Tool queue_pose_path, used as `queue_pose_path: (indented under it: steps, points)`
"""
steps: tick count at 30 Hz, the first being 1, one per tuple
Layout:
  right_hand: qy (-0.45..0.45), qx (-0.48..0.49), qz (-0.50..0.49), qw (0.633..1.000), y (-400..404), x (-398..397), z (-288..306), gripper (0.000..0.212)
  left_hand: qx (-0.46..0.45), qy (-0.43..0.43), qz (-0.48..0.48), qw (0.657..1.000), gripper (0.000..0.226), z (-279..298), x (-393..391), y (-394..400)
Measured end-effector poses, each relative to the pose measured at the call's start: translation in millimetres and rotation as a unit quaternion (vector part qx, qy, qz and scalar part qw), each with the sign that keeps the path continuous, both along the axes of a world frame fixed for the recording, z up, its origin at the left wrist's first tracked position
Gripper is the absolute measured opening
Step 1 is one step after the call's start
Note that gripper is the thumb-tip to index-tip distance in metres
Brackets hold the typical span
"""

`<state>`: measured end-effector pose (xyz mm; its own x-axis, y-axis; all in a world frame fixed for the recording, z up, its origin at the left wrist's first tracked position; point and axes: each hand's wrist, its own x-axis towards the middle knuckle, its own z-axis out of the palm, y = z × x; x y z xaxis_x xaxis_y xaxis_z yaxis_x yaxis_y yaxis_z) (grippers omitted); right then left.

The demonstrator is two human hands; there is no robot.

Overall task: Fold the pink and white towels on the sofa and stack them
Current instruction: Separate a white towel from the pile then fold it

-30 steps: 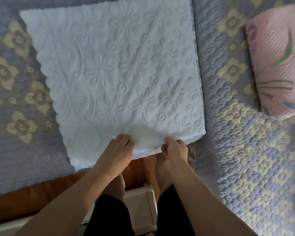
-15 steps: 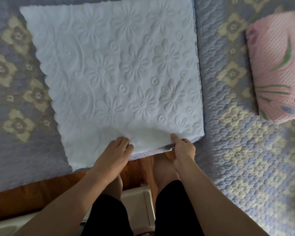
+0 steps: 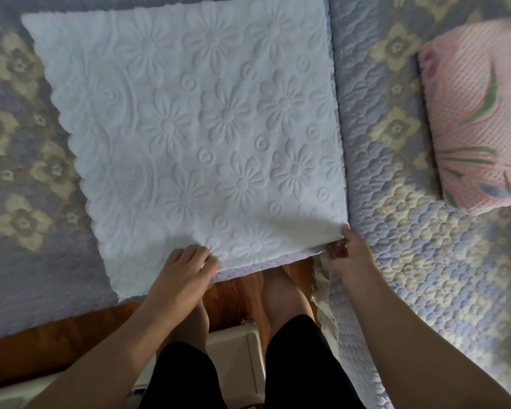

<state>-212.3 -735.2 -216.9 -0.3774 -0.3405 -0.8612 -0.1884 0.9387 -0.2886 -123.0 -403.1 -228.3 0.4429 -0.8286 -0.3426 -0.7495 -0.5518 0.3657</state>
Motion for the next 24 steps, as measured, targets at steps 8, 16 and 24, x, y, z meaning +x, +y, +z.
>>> queue_pose_path:
  steps: [8, 16, 24]
  points:
    - [0.165, -0.09, 0.235, 0.954, 2, 4, -10, 0.021, 0.059, 0.094, 0.069, 0.991, 0.036, 15, -13, 10]
    - [-0.052, 0.025, 0.032, 0.998, 15, -3, -6, 0.025, 0.069, 0.118, 0.719, 0.681, 0.064, 30, 6, 48]
    - [-0.141, 0.031, 0.039, 0.989, 6, -15, 13, 0.047, -0.052, 0.395, 0.795, 0.458, 0.034, 30, 3, 77]
